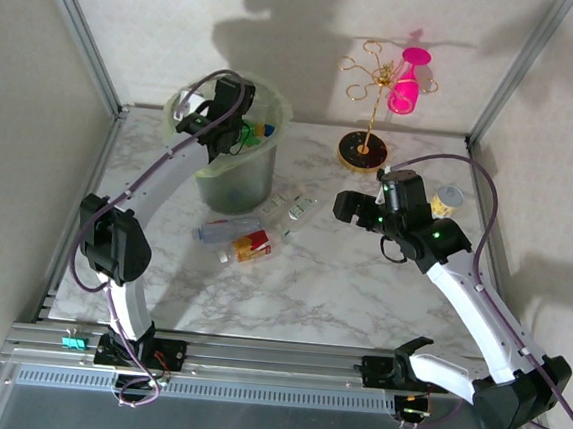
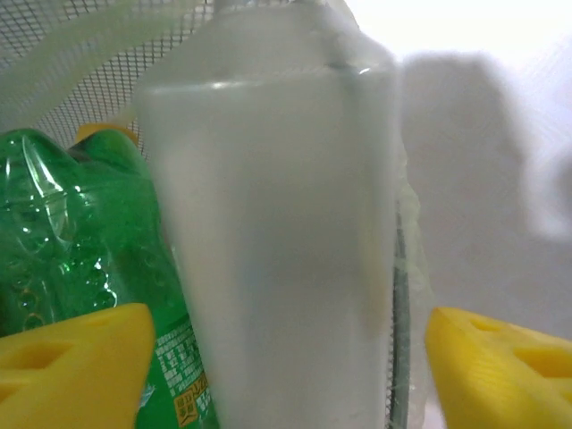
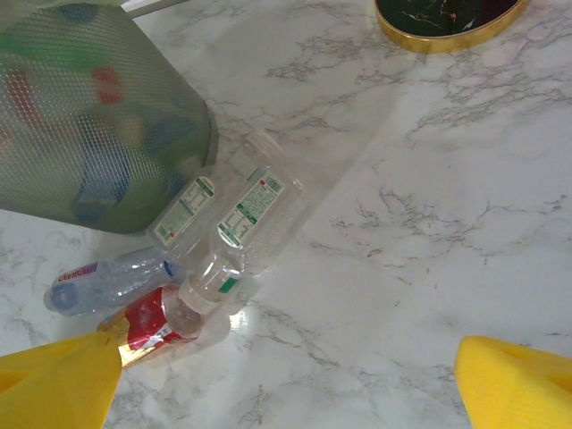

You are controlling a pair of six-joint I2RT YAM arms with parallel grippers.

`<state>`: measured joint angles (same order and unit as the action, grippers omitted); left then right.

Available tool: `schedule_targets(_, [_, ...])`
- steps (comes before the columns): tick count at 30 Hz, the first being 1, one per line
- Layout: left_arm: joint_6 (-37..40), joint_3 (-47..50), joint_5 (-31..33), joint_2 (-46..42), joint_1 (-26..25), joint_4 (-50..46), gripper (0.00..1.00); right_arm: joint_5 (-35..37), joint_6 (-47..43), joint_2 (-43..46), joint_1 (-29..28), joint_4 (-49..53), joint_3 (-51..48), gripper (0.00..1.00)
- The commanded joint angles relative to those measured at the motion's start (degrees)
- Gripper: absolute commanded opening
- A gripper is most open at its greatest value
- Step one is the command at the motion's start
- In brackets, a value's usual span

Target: Put the plastic bottles in the bin

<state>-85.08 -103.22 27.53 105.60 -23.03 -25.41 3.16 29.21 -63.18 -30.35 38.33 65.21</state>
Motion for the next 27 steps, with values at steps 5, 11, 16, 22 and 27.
schedule_targets(5, [4.56,-3.61,-0.91,-6.19,0.48,-0.46,0.94,-0.92,-0.74,-0.98,0.26,-1.06,1.73,0.96])
schedule_targets(11, [12.18,-5.77,-1.60,-9.98,0.53,-1.36,0.96,-0.95,-0.97,-1.24,0.22,-0.74,3.14,0.96])
schedule_targets(16, [22.93,-3.21,-11.65,-14.76,0.89,1.46,0.87,-1.03,-1.08,-0.98,0.25,-0.44,3.53,0.96])
schedule_targets(22, [50.93,-0.49,-2.09,-24.06,-11.92,1.14,0.88,-1.88,-0.94,-0.29,0.21,0.10,2.56,0.96])
schedule_targets(27, [68.81,10.19,-0.74,-32.51,-22.19,1.24,0.89,-1.49,-1.45,-0.07,0.28,0.94,2.47,0.95])
